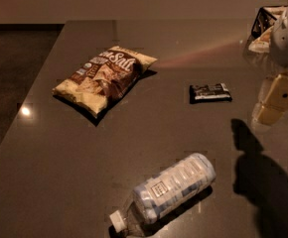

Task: Pick rxbar chocolate

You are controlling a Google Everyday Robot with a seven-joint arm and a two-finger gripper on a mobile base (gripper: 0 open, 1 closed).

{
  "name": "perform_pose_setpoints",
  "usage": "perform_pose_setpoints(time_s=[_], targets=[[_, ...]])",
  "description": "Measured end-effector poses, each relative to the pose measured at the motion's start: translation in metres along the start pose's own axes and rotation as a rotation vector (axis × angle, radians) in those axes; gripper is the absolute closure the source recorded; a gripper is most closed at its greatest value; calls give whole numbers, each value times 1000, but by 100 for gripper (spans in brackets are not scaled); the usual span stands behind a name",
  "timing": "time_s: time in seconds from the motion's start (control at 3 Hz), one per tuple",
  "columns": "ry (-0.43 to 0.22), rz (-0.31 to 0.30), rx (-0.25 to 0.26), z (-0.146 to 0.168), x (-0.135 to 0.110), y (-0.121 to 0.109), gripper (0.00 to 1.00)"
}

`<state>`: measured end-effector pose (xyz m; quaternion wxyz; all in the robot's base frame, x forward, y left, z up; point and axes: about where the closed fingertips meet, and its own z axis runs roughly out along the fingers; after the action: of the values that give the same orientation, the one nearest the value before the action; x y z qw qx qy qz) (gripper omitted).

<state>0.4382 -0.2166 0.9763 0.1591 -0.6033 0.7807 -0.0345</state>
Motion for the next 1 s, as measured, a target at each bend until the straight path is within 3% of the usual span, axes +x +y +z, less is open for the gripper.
perform_pose_setpoints(time_s=[0.33, 1.0], targets=[[-9, 10, 1, 6, 1, -8, 0], [-40, 25, -30, 36, 10, -49, 0]])
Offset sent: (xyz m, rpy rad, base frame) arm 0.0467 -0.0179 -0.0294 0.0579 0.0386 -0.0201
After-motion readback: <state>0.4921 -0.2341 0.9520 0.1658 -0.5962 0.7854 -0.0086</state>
